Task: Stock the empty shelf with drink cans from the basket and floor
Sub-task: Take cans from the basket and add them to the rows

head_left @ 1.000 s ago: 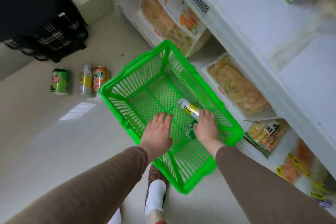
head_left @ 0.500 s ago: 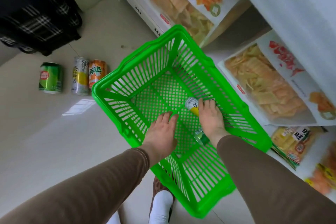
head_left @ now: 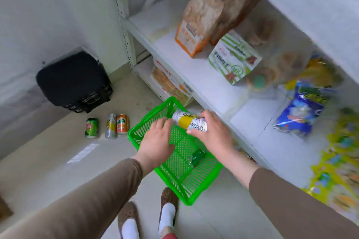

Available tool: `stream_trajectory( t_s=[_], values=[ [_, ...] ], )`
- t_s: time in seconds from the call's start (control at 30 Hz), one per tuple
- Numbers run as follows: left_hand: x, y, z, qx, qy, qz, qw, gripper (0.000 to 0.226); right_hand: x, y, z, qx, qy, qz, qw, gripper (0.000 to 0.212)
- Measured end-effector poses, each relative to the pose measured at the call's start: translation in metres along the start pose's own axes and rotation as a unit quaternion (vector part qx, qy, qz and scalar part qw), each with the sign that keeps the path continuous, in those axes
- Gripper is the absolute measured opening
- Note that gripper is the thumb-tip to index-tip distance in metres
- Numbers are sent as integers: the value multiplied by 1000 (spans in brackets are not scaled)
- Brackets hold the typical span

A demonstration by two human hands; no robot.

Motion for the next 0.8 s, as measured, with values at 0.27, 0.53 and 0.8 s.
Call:
stream_trajectory(
  t_s=[0.27, 0.53, 0.8],
  values=[
    [-88, -143, 223, -18, -123, -133, 983, 85, -112, 124, 270, 159, -214, 43, 963, 69],
    [-100, -280, 320, 5, -186, -246, 951, 85, -153, 126, 416, 219, -296, 45, 929, 74],
    [-23, -368, 317, 42, -164, -231, 958, 86, -85, 58, 497, 202, -274, 69, 938, 71]
  ],
)
Point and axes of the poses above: each hand's wrist, its own x-axis towards the middle knuckle, its own z-axis out of the back of the hand, y = z × x, the point moved 9 cm from there along x, towards the middle knuckle, and after that the axes turned 1 degree about -y, right-handed, at the moved point
